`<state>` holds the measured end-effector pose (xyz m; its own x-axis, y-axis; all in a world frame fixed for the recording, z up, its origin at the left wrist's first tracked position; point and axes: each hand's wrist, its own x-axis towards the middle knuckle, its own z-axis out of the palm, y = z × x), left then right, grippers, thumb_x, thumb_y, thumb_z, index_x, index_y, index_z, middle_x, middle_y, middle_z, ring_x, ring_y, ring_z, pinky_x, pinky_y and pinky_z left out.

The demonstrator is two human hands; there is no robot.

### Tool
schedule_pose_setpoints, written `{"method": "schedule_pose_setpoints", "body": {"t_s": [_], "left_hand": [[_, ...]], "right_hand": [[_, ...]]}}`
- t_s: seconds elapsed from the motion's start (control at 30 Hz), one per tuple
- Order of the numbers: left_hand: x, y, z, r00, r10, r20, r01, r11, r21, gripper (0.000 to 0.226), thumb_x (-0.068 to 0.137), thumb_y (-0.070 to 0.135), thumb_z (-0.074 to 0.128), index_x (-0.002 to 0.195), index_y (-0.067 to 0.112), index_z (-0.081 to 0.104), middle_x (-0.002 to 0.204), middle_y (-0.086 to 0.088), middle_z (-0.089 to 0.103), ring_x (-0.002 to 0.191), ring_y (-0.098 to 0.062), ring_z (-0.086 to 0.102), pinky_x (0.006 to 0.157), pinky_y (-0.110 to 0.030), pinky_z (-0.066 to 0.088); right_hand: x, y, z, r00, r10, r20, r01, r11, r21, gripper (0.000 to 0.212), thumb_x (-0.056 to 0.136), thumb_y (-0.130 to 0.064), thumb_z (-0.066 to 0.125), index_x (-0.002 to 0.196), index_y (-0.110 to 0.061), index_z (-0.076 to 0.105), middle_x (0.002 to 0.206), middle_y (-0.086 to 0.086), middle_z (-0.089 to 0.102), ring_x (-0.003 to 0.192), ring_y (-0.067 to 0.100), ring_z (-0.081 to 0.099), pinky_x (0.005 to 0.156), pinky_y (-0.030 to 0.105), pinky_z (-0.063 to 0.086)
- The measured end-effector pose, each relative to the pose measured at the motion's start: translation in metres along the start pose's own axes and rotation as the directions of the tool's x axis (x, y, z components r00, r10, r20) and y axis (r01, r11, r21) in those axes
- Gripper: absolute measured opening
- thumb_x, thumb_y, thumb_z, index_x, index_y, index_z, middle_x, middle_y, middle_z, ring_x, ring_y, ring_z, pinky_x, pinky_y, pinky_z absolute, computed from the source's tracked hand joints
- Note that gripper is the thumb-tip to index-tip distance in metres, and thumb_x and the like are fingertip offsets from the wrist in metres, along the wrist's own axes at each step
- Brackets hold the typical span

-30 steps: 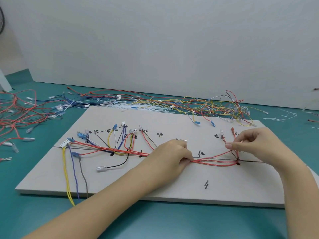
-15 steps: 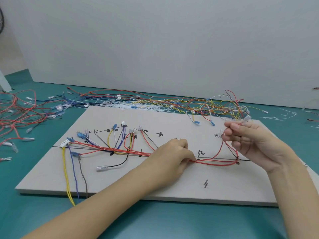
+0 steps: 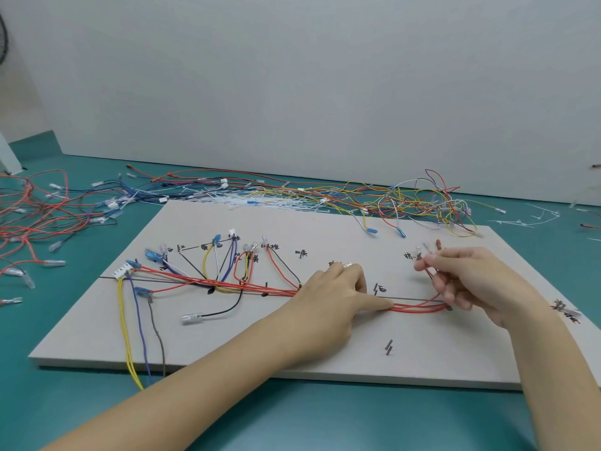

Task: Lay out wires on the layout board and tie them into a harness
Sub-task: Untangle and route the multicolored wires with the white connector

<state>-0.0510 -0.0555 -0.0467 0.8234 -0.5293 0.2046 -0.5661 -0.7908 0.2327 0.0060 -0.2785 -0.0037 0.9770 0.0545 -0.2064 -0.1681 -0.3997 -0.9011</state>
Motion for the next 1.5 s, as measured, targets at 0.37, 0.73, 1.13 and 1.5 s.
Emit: {"method": "schedule_pose_setpoints", "body": {"t_s": [0.37,0.73,1.13,1.5], "left_hand": [[0.0,-0.001,0.003,1.0,-0.017,-0.016,0.017,1.0,-0.02,0.069,0.086,-0.001,0.038,0.14,0.042,0.044,0.111,0.004,0.04,0.098,-0.018,0.033,0.073,-0.028,0.02],[0.0,-0.001,0.004,0.999,-0.028,-0.019,0.027,0.999,-0.029,0.069,0.087,0.0,0.038,0.14,0.043,0.044,0.112,0.004,0.04,0.099,-0.018,0.033,0.074,-0.028,0.021],[0.0,-0.001,0.005,0.999,-0.036,-0.025,0.036,0.999,-0.038,0.069,0.087,0.0,0.039,0.14,0.043,0.044,0.112,0.005,0.04,0.099,-0.018,0.033,0.076,-0.028,0.025],[0.0,-0.002,0.006,0.999,-0.042,-0.024,0.041,0.998,-0.053,0.067,0.088,0.0,0.04,0.141,0.042,0.045,0.113,0.004,0.04,0.102,-0.018,0.035,0.084,-0.031,0.032]], "right_hand": [[0.002,0.008,-0.014,0.976,0.1,-0.195,-0.12,0.989,-0.091,0.009,0.089,0.008,0.059,0.084,0.011,0.066,0.056,0.016,0.062,0.034,0.015,0.057,0.036,0.018,0.048],[-0.004,0.005,-0.016,0.97,0.135,-0.202,-0.179,0.96,-0.214,0.018,0.087,0.017,0.055,0.077,0.008,0.066,0.057,0.014,0.06,0.03,0.013,0.053,0.034,0.02,0.048],[0.004,0.009,-0.015,0.952,0.008,-0.306,-0.112,0.94,-0.323,0.011,0.078,0.002,0.075,0.07,0.0,0.067,0.056,0.016,0.068,0.053,0.028,0.069,0.077,0.042,0.058],[0.012,0.014,-0.011,0.931,-0.075,-0.358,-0.041,0.951,-0.306,0.012,0.074,-0.012,0.083,0.068,-0.008,0.072,0.048,0.006,0.061,0.034,0.012,0.048,0.053,0.024,0.042]]}}
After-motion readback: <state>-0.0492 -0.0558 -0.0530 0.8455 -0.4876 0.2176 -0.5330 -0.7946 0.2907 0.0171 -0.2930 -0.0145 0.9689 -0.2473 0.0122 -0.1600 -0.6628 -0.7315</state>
